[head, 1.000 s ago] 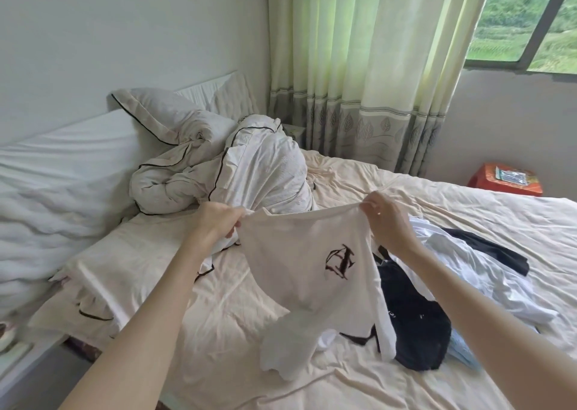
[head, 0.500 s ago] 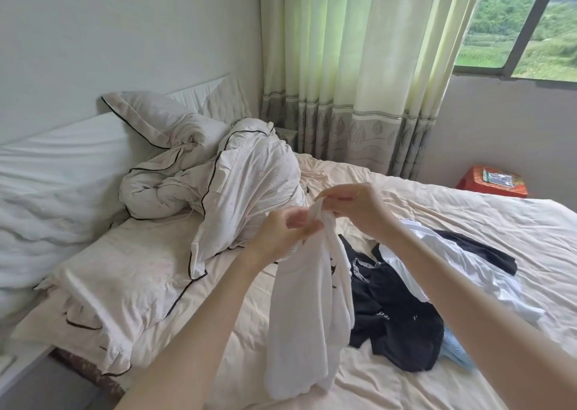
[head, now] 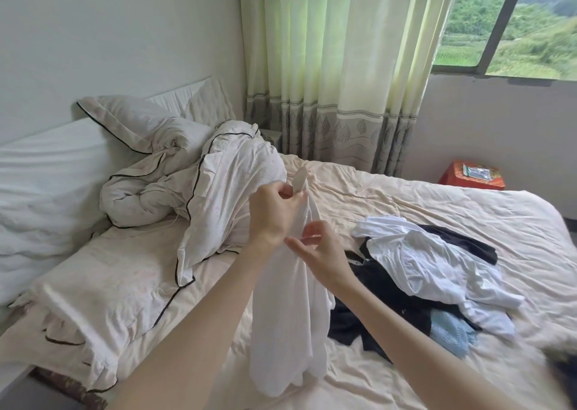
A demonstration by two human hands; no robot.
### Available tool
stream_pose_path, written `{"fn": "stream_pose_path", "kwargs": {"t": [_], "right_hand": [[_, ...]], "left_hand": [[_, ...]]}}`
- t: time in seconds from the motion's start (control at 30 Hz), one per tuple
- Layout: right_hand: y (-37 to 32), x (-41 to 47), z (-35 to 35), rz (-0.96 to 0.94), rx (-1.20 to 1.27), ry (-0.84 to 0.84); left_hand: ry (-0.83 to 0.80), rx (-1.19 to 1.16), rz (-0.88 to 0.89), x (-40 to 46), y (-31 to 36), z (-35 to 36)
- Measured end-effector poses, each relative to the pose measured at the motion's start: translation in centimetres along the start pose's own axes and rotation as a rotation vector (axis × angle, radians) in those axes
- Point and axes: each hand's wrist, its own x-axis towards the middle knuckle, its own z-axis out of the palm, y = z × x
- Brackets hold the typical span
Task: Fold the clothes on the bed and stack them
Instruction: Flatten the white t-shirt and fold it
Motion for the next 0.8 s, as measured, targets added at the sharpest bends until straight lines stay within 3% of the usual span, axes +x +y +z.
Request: {"fn": "stream_pose_path", "kwargs": {"t": [0.27, 0.5, 0.7, 0.8], "right_hand": [[-2.2, 2.5, 1.7, -0.023, -0.034, 0.23], [-3.3, 4.6, -1.1, -0.072, 0.022, -0.035], [-4.7, 5.9, -2.6, -0.108, 0.022, -0.197], [-5.1, 6.4, -3.3, -0.127, 0.012, -0.214]], "left_hand": [[0.05, -0.063, 0.054, 1.3, 1.6, -0.8], [0.039, 0.002, 0.078, 3.2, -0.8, -3.9], [-0.081, -0.257, 0.043, 3.4, -2.3, -4.3], [-0.196, -0.277, 0.071, 3.8, -2.4, -4.9]]}}
